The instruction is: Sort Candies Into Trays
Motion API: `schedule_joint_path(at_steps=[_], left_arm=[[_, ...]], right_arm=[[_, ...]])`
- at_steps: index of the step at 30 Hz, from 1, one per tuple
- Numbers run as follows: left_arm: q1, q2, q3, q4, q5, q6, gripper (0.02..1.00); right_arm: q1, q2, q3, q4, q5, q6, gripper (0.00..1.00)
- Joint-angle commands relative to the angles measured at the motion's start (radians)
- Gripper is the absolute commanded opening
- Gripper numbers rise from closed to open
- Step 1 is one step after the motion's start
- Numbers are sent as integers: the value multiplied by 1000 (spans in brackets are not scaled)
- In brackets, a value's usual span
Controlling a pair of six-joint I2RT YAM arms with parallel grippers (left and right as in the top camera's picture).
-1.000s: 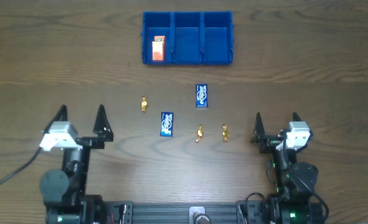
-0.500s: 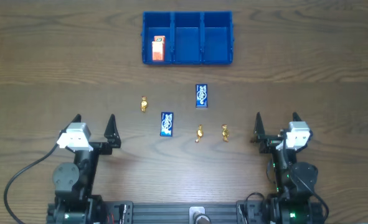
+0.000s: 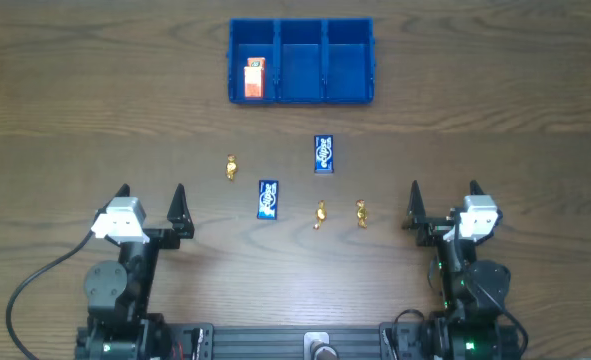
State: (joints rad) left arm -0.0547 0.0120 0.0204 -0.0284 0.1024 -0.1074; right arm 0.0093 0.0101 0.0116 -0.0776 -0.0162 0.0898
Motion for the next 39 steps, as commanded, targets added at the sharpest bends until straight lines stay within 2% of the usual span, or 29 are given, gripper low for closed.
schedule_joint_path(at_steps=[1, 19, 20, 23, 25, 31, 33, 35, 38, 39], left_arm=[[5, -8, -16, -40, 14, 7, 998], [5, -8, -16, -40, 14, 7, 998], [5, -8, -16, -40, 14, 7, 998], [5, -8, -16, -40, 14, 7, 996], [5, -8, -16, -40, 14, 7, 998], [5, -8, -16, -40, 14, 7, 998], [5, -8, -16, -40, 14, 7, 998], [5, -8, -16, -40, 14, 7, 998], [5, -8, -16, -40, 14, 7, 996], [5, -8, -16, -40, 14, 7, 998]], right_arm=[[-5, -7, -4, -3, -8, -13, 998], [-5, -7, -4, 22, -10, -10, 998], [-5, -7, -4, 25, -14, 5, 998], [-5, 1, -1, 37, -13, 157, 998], [-5, 28, 19, 36, -37, 204, 998], [-5, 330, 243, -4, -265, 206, 998], [-4, 459, 345, -27, -368, 206, 998], [-4, 614, 467, -34, -543, 206, 998], [11, 822, 620, -39, -750, 206, 998], [24, 885, 670, -53, -794, 206, 998]])
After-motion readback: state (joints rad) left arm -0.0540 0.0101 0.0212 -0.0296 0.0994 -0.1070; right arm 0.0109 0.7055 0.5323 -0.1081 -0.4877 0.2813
